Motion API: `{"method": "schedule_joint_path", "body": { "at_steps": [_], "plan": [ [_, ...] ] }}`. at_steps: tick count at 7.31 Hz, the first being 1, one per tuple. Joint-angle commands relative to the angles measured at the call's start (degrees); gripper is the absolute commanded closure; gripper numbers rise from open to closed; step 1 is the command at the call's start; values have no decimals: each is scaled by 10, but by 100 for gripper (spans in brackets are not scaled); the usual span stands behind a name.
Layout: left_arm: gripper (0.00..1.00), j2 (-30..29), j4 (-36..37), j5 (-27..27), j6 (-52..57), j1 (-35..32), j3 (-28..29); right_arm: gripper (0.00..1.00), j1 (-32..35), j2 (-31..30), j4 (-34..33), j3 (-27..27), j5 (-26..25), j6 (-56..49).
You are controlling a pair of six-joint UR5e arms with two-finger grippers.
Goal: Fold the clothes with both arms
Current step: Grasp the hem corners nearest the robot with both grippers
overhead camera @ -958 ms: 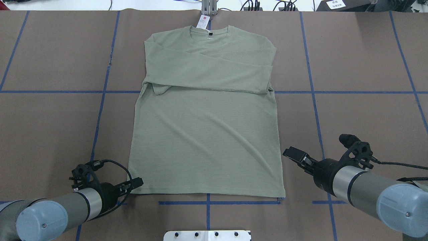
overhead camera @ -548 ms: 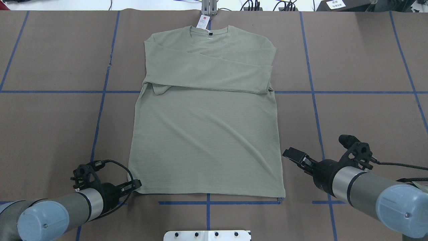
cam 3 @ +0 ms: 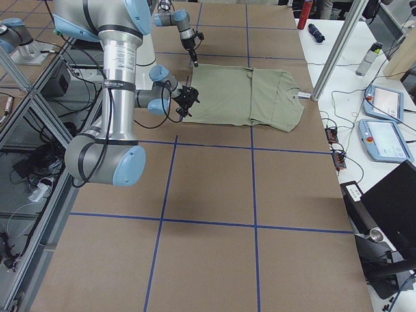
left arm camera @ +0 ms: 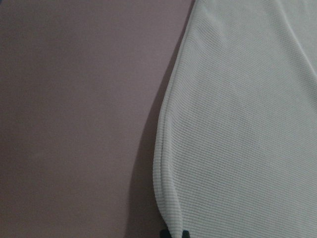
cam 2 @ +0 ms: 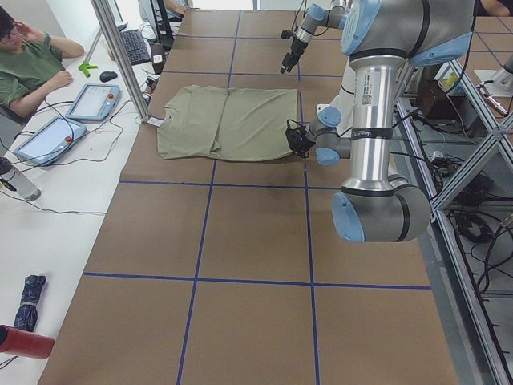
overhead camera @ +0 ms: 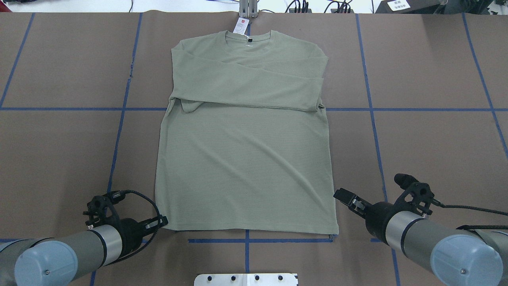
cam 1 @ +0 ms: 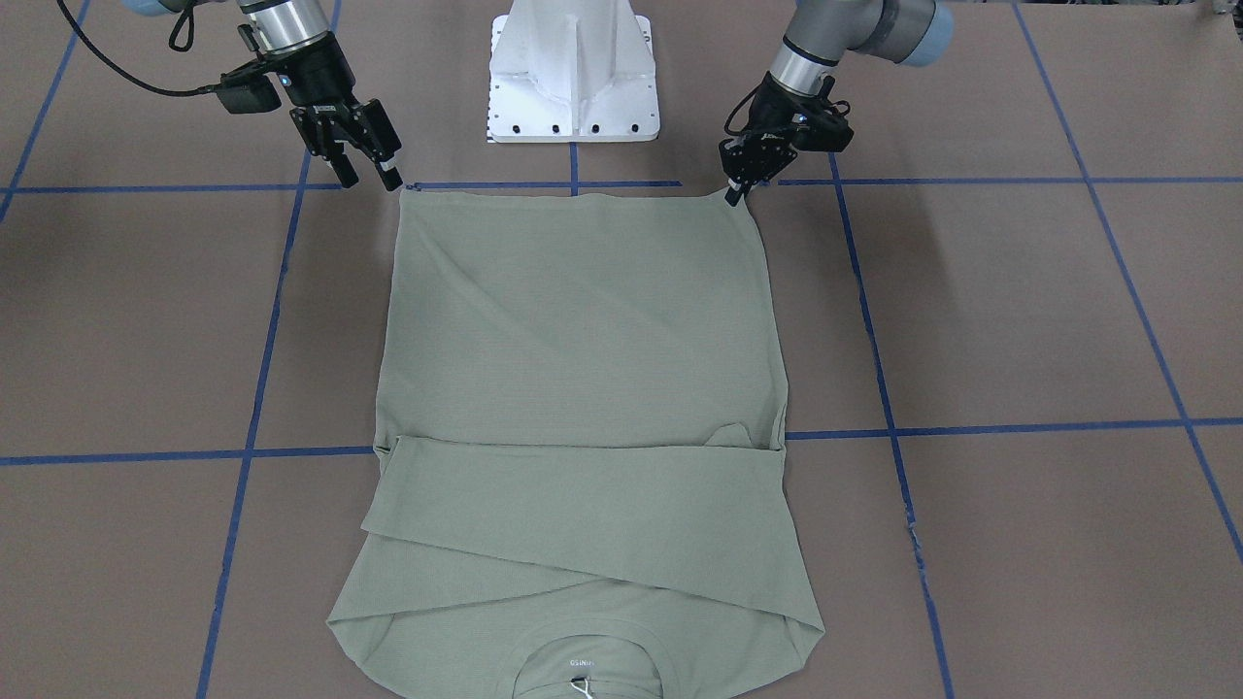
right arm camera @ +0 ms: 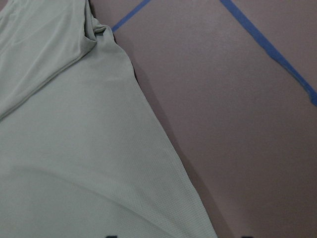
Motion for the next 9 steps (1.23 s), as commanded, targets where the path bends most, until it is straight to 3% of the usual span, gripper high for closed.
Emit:
{"method": "schedule_joint_path", "body": {
  "at_steps": [1, 5, 9],
  "plan": [
    [100, 0, 0, -5, 0, -3, -39, 11, -53, 2, -45, -4, -48, 31],
    [100, -2, -2, -6, -7, -3, -54, 11, -81, 75, -78, -74, -80, 39],
    [100, -3, -2, -6, -9, -3, -56, 16, -80, 77, -100, -86, -81, 39]
  ]
}}
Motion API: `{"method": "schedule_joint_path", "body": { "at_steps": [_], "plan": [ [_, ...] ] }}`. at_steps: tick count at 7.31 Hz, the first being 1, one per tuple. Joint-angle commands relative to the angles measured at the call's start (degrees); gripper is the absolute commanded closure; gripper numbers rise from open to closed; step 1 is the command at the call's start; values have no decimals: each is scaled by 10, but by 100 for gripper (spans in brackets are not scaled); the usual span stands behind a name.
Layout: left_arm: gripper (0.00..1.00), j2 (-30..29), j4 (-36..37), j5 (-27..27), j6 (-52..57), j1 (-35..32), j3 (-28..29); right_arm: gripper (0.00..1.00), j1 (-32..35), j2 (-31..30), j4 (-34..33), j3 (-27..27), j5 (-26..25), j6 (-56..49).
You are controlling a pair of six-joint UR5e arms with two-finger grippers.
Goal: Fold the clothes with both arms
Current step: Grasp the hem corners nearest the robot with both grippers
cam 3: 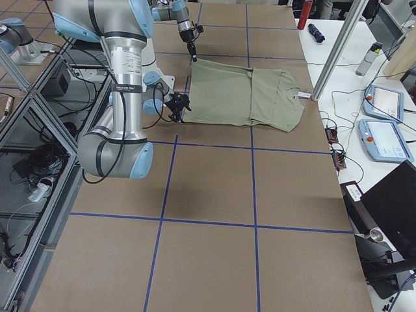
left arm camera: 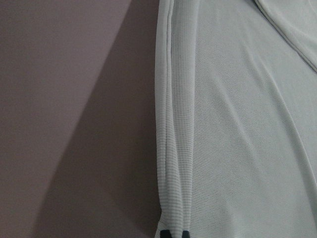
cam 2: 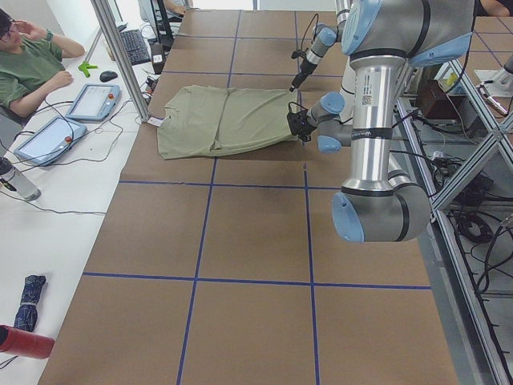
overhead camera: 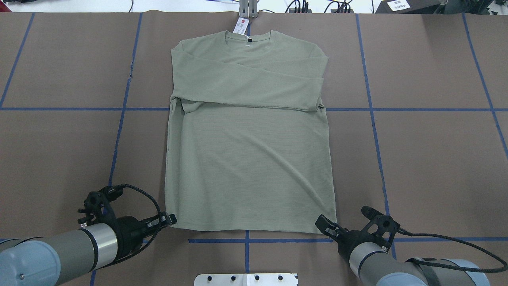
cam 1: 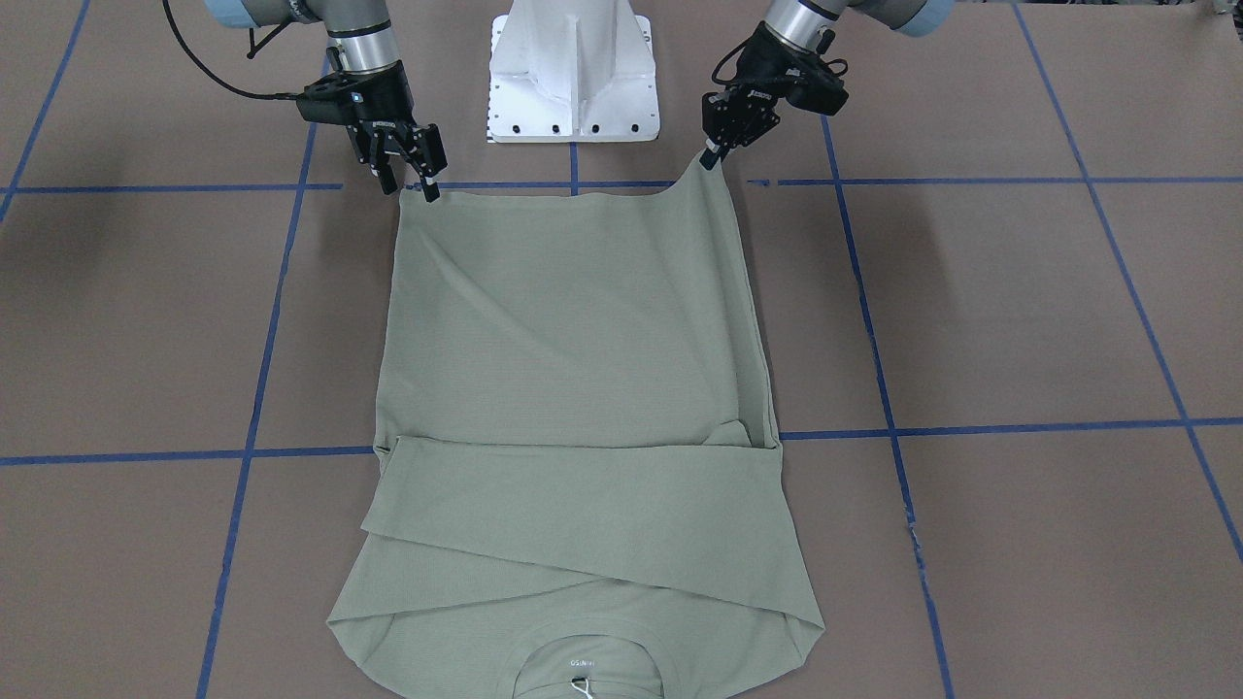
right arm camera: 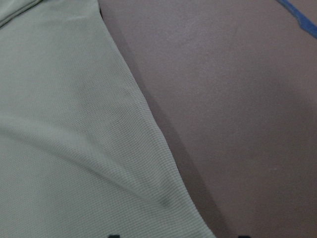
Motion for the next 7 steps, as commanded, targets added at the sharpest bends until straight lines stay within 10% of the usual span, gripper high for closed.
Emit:
{"method": "schedule_joint_path", "body": {
  "at_steps": [1, 3, 5, 7],
  "plan": [
    [100, 0, -1, 0, 0, 0, 0, 18, -1, 5, -16, -3, 0, 0],
    [100, 1, -1, -1, 0, 0, 0, 40, -1, 6, -16, -2, -1, 1],
    [100, 1, -1, 0, 0, 0, 0, 100, 0, 9, -16, -1, -1, 0],
    [100, 1, -3, 0, 0, 0, 0, 100, 2, 8, -17, -1, -1, 0]
  ]
}}
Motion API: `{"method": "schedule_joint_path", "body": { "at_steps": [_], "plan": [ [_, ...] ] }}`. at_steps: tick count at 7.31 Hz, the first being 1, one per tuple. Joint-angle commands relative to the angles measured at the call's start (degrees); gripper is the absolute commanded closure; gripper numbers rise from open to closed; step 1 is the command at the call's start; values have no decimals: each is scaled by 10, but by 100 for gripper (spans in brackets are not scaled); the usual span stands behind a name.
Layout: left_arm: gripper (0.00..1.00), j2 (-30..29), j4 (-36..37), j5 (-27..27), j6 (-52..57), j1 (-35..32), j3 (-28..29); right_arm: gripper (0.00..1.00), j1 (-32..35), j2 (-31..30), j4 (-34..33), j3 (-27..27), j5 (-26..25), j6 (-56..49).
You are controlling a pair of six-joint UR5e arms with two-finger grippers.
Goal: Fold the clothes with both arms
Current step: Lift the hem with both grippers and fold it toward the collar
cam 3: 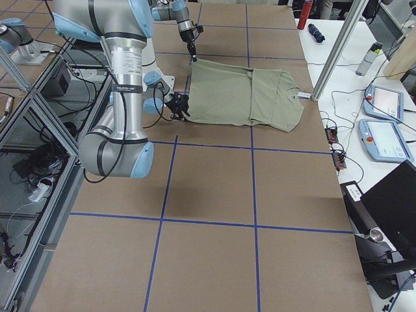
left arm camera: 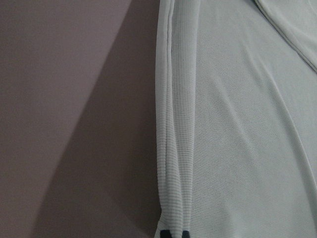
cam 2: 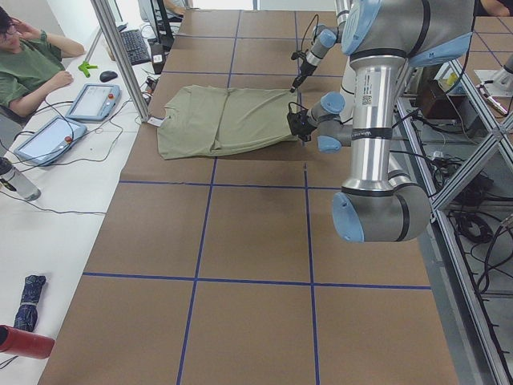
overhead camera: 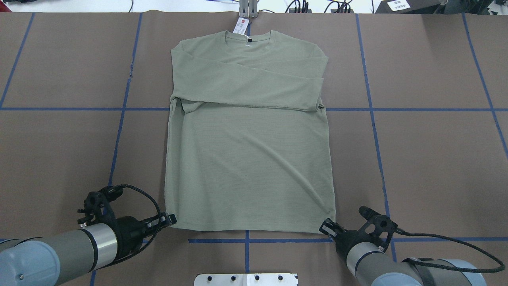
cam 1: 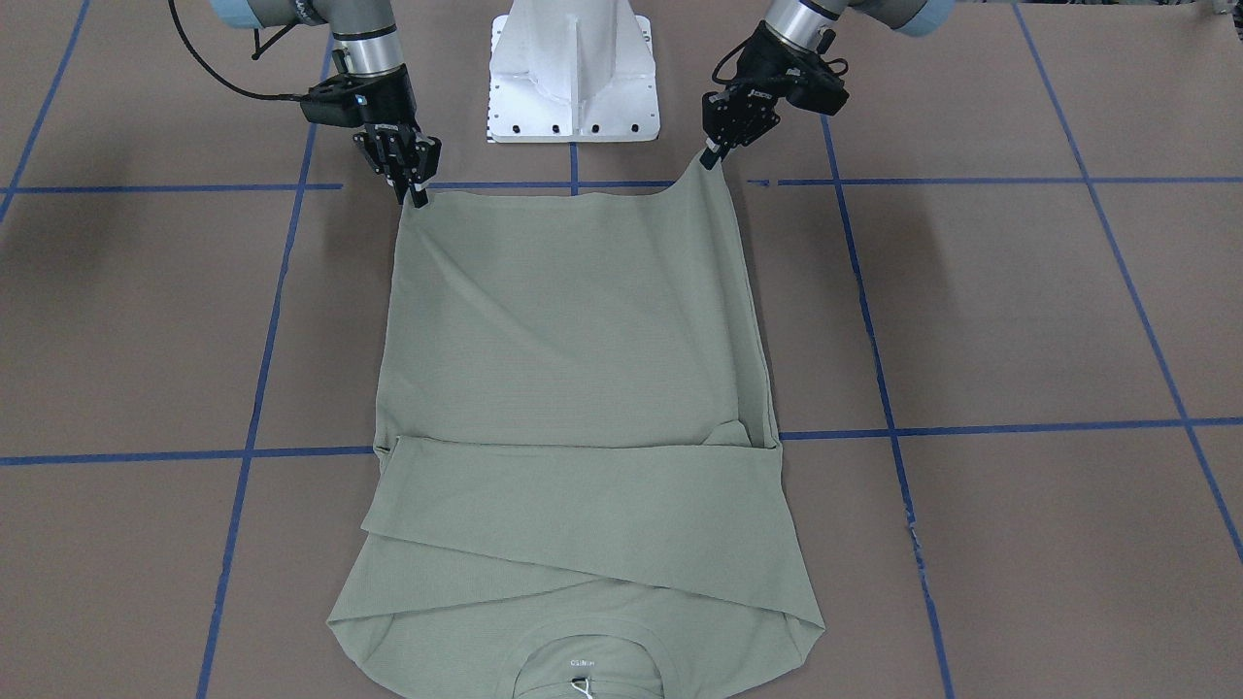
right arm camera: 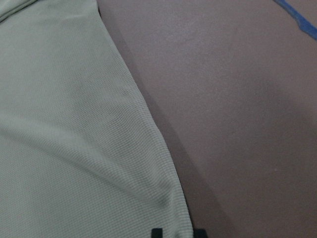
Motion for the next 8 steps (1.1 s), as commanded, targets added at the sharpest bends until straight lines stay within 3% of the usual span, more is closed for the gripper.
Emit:
{"method": "schedule_joint_path", "body": {
  "at_steps": [1, 2, 4, 6, 7, 8],
  "plan": [
    [100, -1, -1, 0, 0, 0, -1, 100, 4, 0, -1, 3, -2, -1],
    [100, 0, 0, -2, 2, 0, -13, 100, 15, -7, -12, 33, 2, -5],
    [100, 24, 25, -56, 9, -8, -97, 100, 18, -3, -205, 197, 37, -6],
    [100, 33, 180, -108, 9, -10, -263, 100, 7, 13, -394, 385, 103, -6],
    [100, 25, 266, -156, 11, -26, -347, 100, 31, 68, -454, 410, 161, -6],
    [100, 11, 297, -189, 13, -60, -356, 100, 60, 100, -483, 407, 186, -28]
  ]
}}
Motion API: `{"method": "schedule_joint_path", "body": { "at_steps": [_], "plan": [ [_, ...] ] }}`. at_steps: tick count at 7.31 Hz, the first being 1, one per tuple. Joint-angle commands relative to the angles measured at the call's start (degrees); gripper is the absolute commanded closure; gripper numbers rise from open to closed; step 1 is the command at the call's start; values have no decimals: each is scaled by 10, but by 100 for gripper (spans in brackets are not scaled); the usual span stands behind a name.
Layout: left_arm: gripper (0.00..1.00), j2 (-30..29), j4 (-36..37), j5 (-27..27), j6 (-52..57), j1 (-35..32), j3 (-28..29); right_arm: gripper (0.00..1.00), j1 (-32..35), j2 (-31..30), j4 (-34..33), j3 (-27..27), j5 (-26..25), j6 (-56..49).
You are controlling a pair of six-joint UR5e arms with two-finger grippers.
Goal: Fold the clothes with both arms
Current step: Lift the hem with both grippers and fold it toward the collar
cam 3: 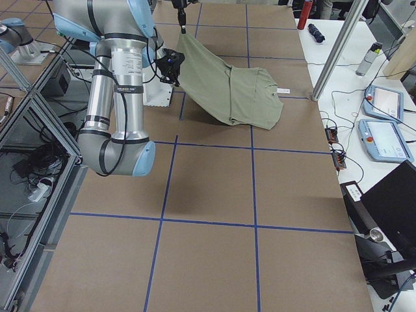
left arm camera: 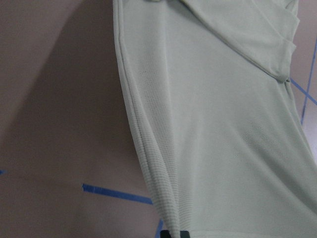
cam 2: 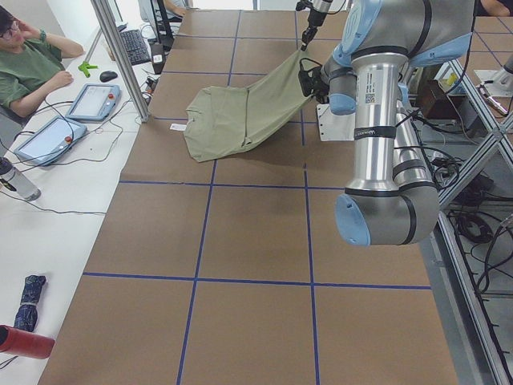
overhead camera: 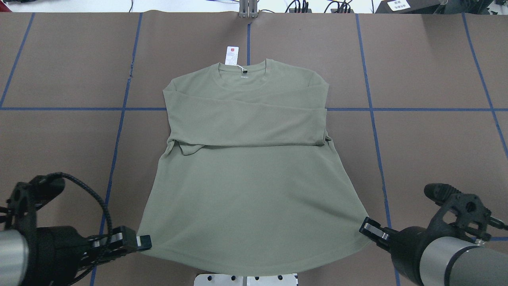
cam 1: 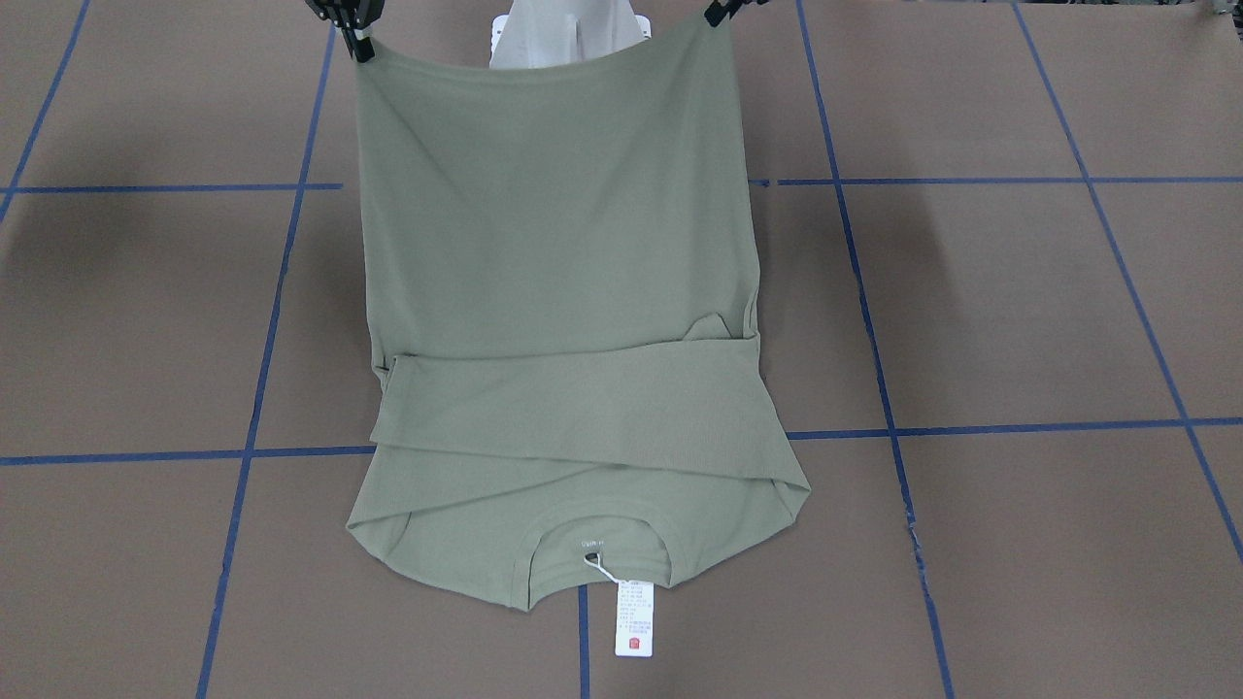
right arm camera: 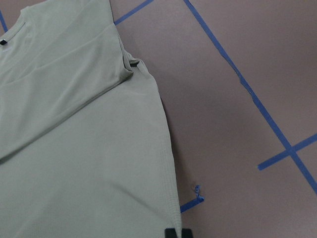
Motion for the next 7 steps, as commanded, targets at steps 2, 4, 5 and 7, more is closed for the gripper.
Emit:
{"method": "schedule_joint_path", "body": {
  "at_steps": [2, 4, 5, 7],
  "plan": [
    [100, -66, 65, -44, 100, -61, 32, 100, 82, 119, -61, -37, 47, -116],
    [100, -132, 63, -48, 219, -155, 152, 100, 186, 197, -49, -183, 70, -213],
    [100, -131, 62, -48, 260, -184, 169, 100, 223, 197, 5, -241, 86, -236],
    [100, -175, 51, -50, 297, -232, 246, 100, 277, 196, 120, -346, 125, -277]
  ]
}}
